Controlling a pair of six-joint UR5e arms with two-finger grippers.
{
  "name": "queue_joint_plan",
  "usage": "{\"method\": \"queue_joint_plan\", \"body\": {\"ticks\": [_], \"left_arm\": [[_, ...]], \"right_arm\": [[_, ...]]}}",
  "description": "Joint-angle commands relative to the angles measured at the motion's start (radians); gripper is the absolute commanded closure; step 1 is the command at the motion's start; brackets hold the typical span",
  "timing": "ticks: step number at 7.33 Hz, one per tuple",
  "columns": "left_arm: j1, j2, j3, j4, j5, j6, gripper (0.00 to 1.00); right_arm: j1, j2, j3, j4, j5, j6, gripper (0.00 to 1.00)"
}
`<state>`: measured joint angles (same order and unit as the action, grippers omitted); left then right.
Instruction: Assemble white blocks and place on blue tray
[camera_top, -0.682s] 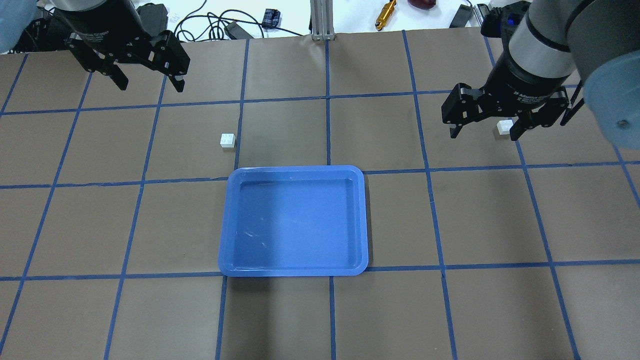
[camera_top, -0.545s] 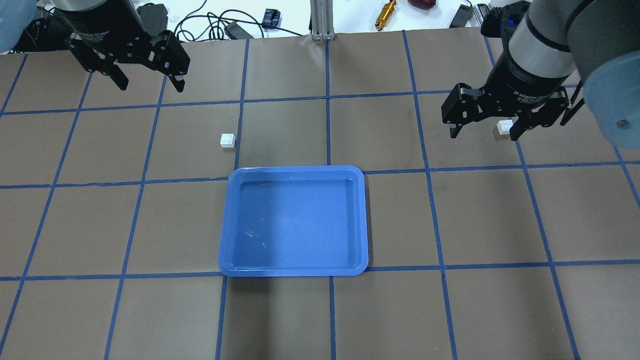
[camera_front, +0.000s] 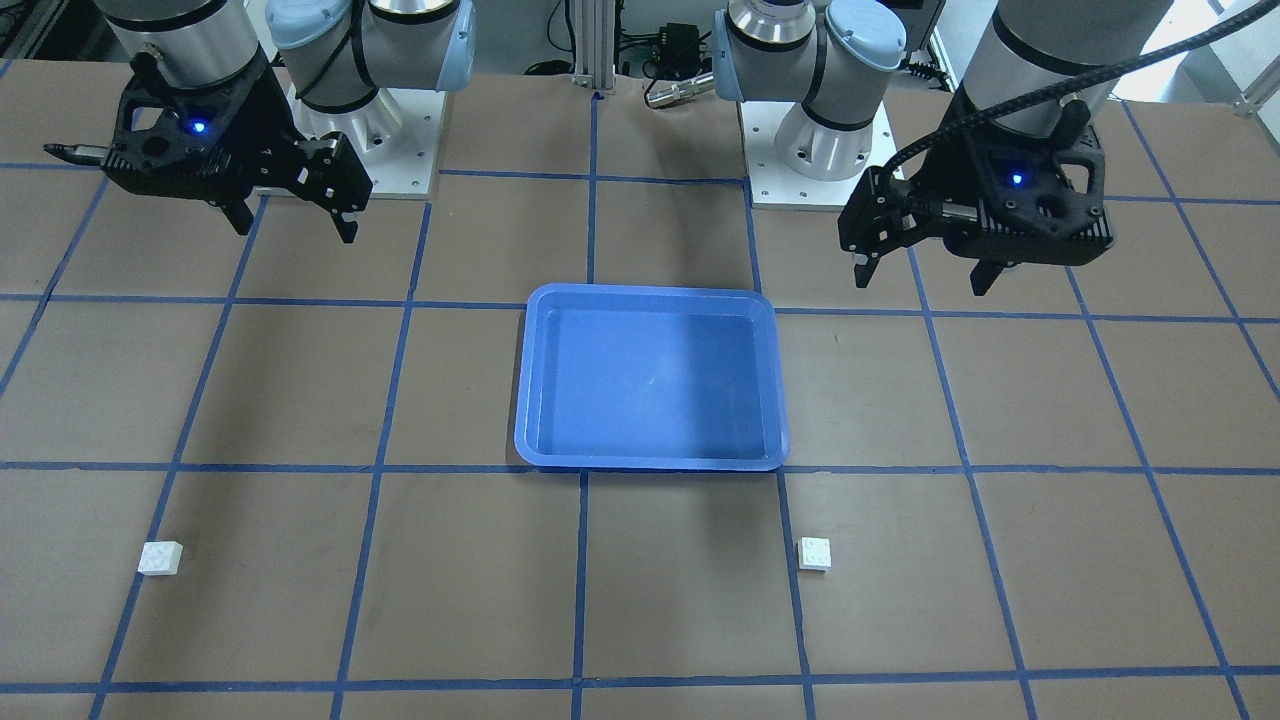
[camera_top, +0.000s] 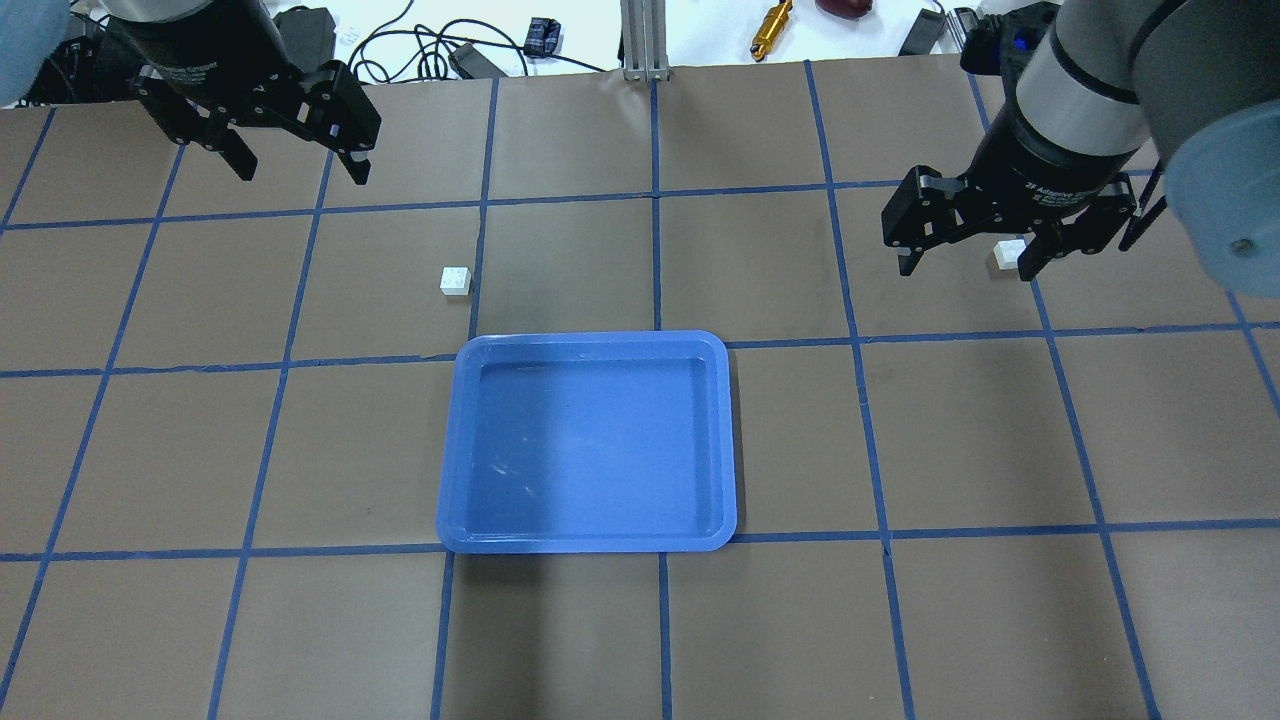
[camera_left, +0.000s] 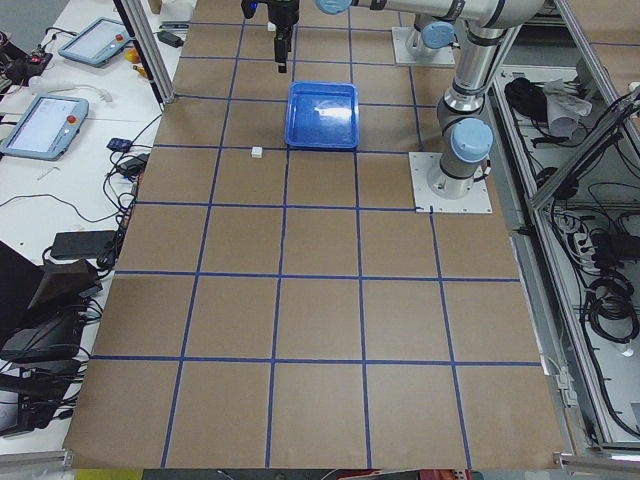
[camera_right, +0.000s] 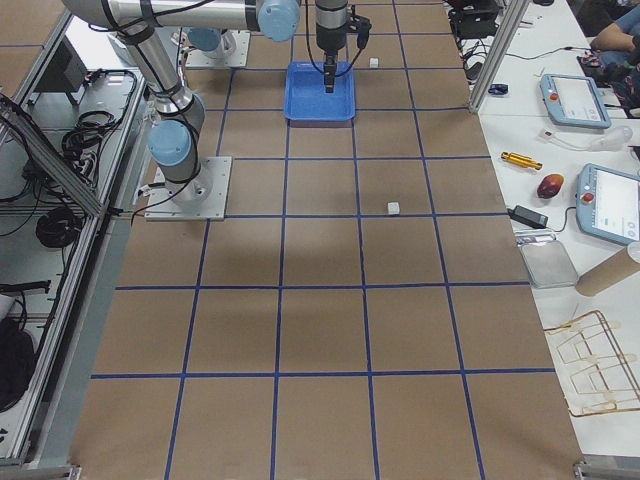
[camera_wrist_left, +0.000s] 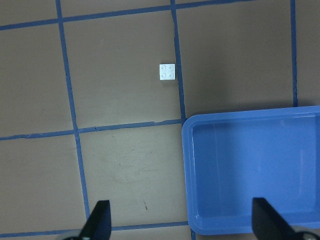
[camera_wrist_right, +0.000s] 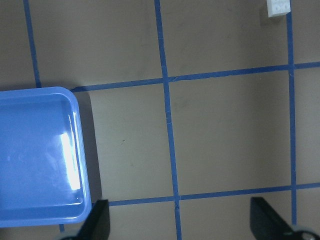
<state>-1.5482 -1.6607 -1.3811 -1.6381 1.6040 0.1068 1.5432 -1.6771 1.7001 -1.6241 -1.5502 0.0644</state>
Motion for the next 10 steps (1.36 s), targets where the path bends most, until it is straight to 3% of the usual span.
{"method": "queue_joint_plan", "body": {"ticks": [1,4,7,10], "left_arm": [[0.0,-0.025,0.002,0.009,0.002,0.004,0.0],[0.016,-0.111,-0.025,0.056,-0.007,0.014,0.0],[0.019,-0.271,-0.074,0.298,-0.016,0.01,0.0],[0.019,-0.353,-0.136,0.455,-0.015,0.008,0.0]], "right_arm": [[0.0,0.0,0.001,0.001,0.001,0.0,0.0],[0.002,0.002,0.006,0.001,0.001,0.0,0.0],[0.002,0.0,0.004,0.001,0.007,0.0,0.0],[-0.003,0.01,-0.002,-0.002,0.004,-0.014,0.0]]}}
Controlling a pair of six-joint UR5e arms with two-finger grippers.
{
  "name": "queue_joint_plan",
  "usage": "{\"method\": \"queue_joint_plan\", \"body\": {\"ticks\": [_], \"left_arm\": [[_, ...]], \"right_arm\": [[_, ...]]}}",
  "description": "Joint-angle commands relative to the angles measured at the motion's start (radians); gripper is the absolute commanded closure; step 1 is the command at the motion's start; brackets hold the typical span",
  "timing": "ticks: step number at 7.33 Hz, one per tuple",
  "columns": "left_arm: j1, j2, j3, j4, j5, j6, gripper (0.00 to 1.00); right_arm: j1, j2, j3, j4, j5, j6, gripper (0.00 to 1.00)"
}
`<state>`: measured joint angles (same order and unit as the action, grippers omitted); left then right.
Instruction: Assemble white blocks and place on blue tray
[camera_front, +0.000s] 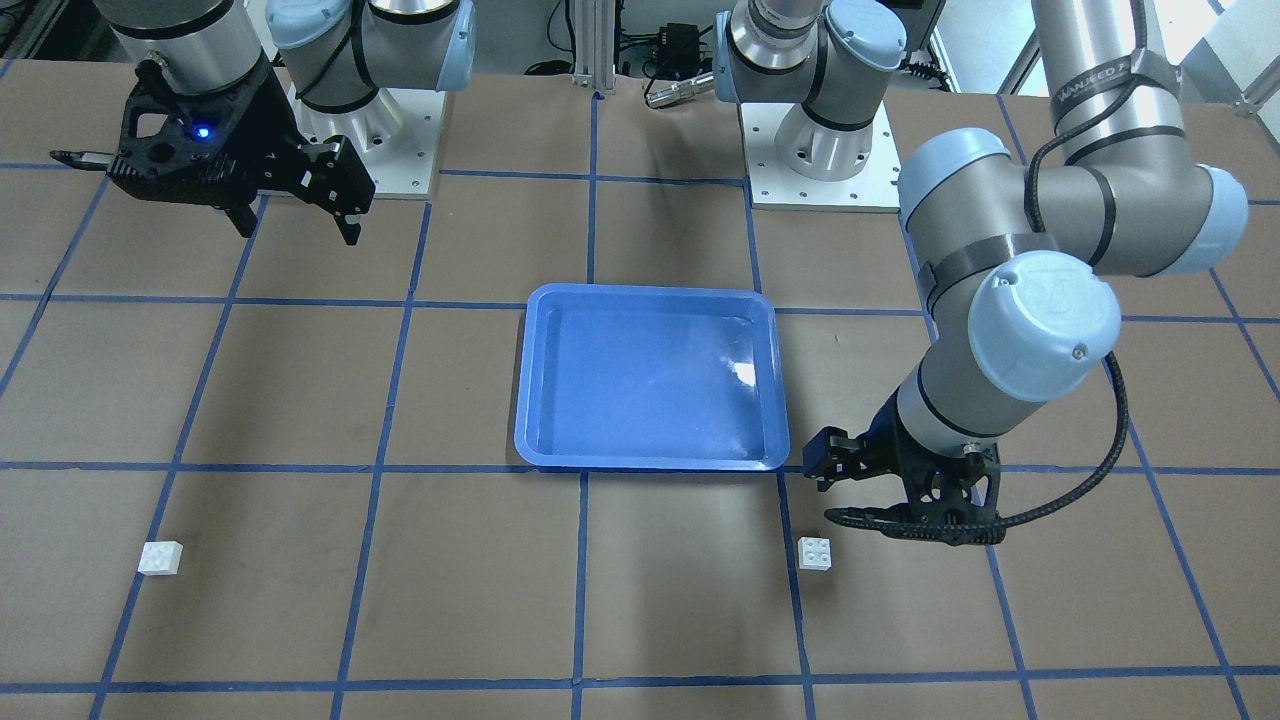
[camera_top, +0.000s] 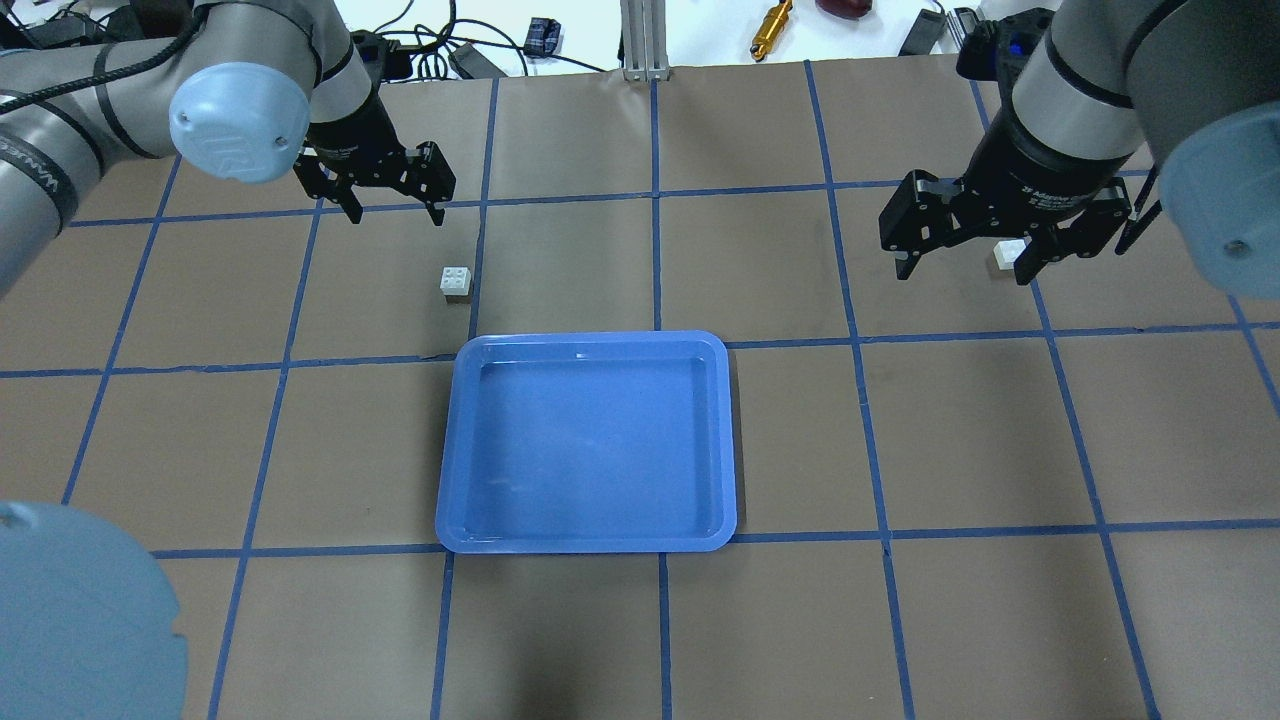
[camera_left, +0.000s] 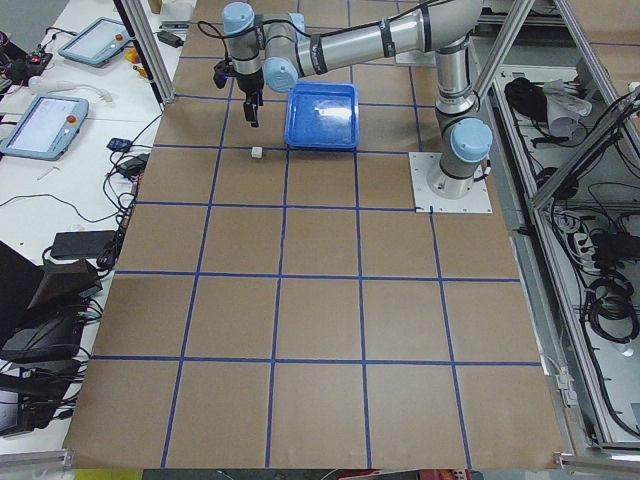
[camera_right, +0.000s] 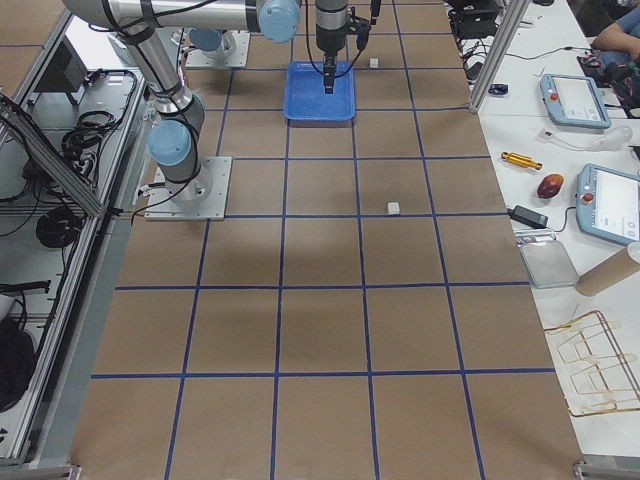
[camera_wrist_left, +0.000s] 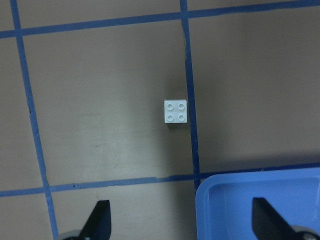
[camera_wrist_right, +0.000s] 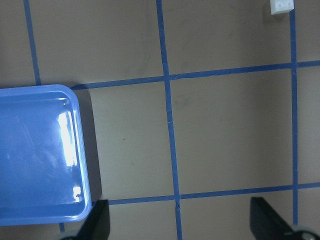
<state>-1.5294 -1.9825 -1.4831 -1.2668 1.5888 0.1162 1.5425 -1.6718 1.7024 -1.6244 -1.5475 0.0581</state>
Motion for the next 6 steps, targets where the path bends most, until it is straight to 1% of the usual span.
{"method": "queue_joint_plan", "body": {"ticks": [1,3,4,5,6], "left_arm": [[0.0,-0.039,-0.066,0.113,0.002,0.005,0.0],[0.0,-0.059,-0.08,0.142,0.007,0.011,0.0],[0.0,-0.1,-0.083,0.208,0.01,0.023,0.0],[0.0,-0.116,-0.08,0.227,0.004,0.022,0.0],[0.0,-0.133,-0.083,0.236,0.007,0.025,0.0]], "right_arm": [[-0.007,0.007,-0.012,-0.011,0.006,-0.027,0.0],[-0.037,0.033,-0.014,-0.057,0.012,-0.192,0.0],[-0.092,0.037,-0.004,-0.057,0.015,-0.254,0.0],[-0.152,0.053,-0.003,-0.057,0.038,-0.382,0.0],[-0.206,0.084,-0.007,-0.066,0.125,-0.555,0.0]]}}
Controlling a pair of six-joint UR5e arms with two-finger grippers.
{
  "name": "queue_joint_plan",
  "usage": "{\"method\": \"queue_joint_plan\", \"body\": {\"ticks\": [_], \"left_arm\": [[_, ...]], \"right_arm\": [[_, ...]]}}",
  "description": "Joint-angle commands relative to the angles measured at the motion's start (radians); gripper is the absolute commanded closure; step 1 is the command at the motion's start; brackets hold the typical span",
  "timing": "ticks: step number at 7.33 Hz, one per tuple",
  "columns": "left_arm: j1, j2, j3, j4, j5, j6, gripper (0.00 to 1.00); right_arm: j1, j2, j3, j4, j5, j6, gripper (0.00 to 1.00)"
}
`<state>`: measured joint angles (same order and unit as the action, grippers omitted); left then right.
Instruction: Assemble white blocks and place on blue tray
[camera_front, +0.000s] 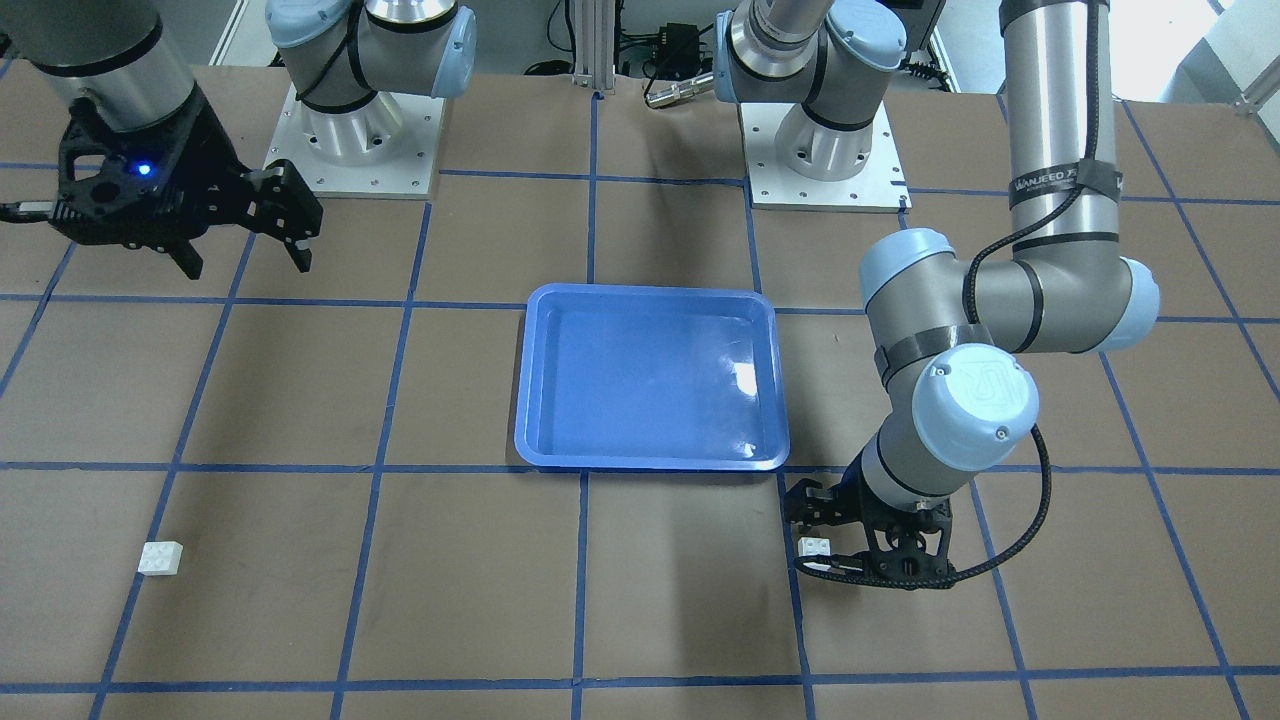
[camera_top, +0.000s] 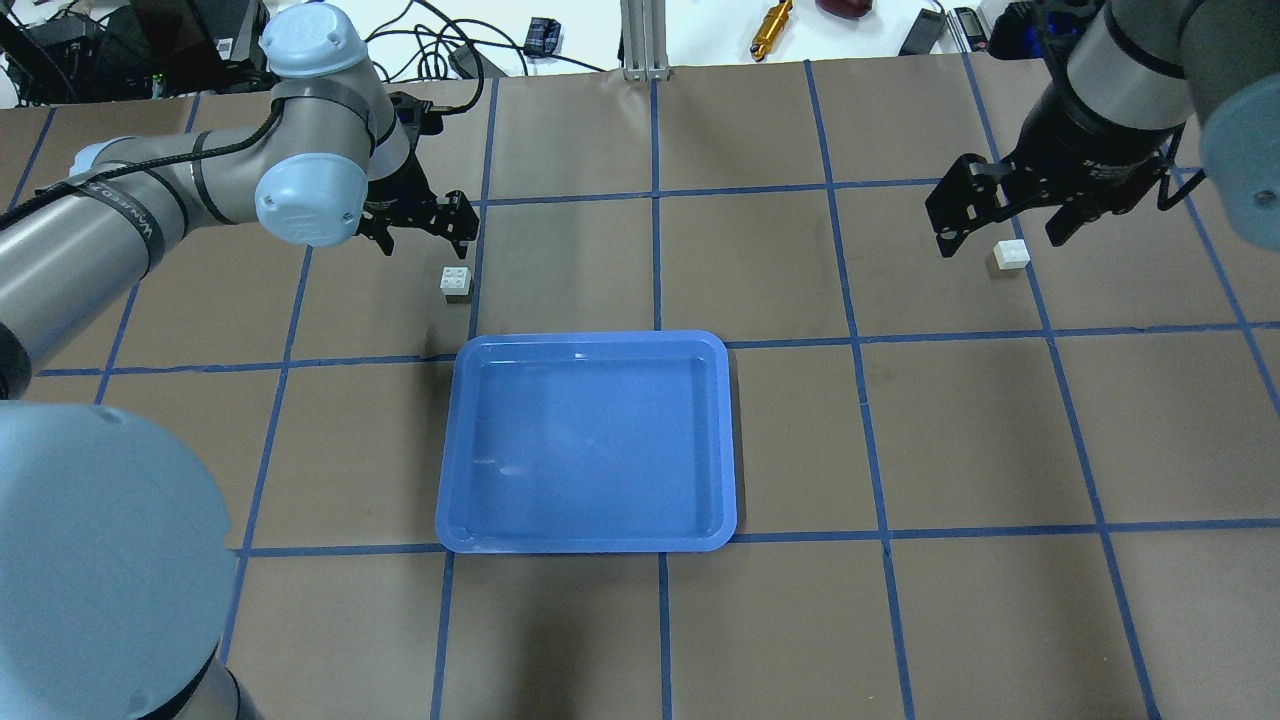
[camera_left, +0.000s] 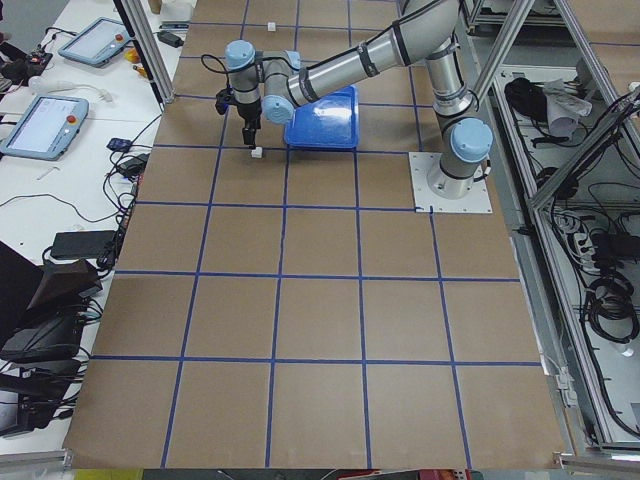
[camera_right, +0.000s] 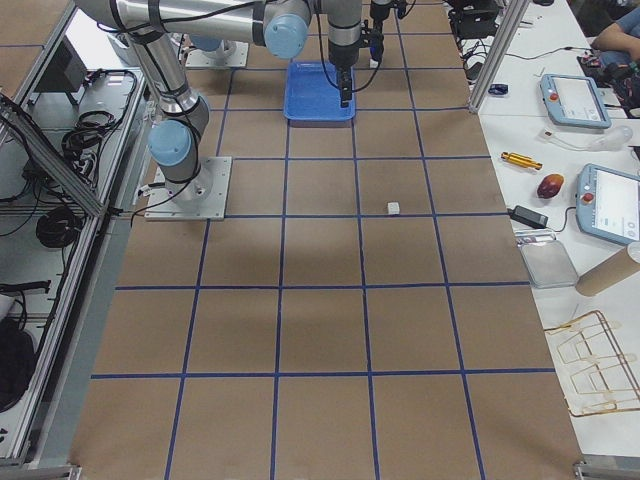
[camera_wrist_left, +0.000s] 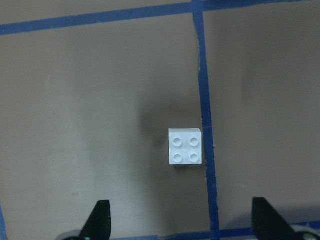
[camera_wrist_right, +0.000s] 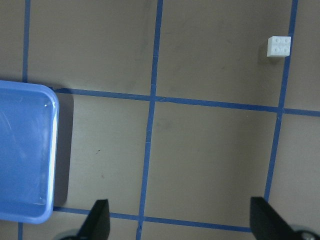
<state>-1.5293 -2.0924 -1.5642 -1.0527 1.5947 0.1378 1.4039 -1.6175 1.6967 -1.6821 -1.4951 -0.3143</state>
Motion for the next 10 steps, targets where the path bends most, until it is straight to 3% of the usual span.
{"method": "queue_joint_plan", "body": {"ticks": [1,4,5,6,8,10], "left_arm": [[0.0,-0.031,-0.005,0.028,0.002,0.0,0.0],[0.0,-0.041,-0.033,0.065,-0.002,-0.009,0.03],[0.0,-0.054,-0.036,0.074,0.001,-0.007,0.03],[-0.002,-0.063,-0.04,0.08,-0.001,-0.009,0.08],[-0.002,-0.083,-0.042,0.111,-0.002,-0.009,0.08],[-0.002,-0.084,-0.036,0.109,-0.002,-0.015,0.44]], "right_arm": [[-0.112,0.05,0.001,-0.048,0.081,-0.281,0.0],[-0.169,0.149,-0.009,-0.099,0.093,-0.474,0.0],[-0.195,0.171,-0.005,-0.181,0.117,-0.538,0.0],[-0.239,0.197,0.001,-0.191,0.142,-0.651,0.0],[-0.304,0.28,-0.011,-0.226,0.195,-0.887,0.0],[-0.338,0.324,-0.012,-0.231,0.263,-1.083,0.0]]}}
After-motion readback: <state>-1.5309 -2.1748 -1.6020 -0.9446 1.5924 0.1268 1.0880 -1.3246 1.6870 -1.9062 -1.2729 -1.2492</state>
